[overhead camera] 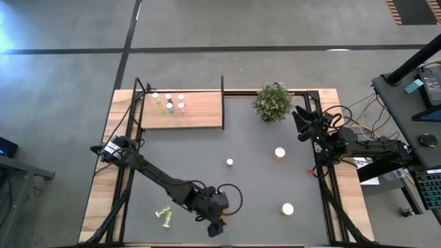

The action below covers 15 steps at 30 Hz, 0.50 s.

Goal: Pick and place medicine bottles onto shelf by color
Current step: Put the bottom left orange pill bottle on the shelf

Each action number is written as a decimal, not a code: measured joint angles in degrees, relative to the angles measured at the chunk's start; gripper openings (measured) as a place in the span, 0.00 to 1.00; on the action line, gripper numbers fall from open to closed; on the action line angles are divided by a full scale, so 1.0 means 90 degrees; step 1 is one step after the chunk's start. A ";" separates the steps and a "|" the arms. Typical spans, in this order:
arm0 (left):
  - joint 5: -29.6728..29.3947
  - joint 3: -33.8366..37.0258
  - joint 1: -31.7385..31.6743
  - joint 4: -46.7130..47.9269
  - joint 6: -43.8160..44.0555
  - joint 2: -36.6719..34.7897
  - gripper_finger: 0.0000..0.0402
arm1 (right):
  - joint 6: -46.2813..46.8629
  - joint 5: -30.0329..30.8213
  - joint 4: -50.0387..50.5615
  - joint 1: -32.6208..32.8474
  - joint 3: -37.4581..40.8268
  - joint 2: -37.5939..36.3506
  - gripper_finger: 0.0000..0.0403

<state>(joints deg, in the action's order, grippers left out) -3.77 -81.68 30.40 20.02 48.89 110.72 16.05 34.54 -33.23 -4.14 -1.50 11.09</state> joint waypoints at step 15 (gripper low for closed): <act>-0.0667 0.0285 0.0052 0.0016 0.1255 0.0183 0.71 | 0.0000 0.0000 -0.0002 -0.0001 0.0000 0.0000 0.65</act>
<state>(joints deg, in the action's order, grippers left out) -9.77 -79.11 30.87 20.17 60.18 112.37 16.05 34.54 -33.26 -4.15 -1.50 11.09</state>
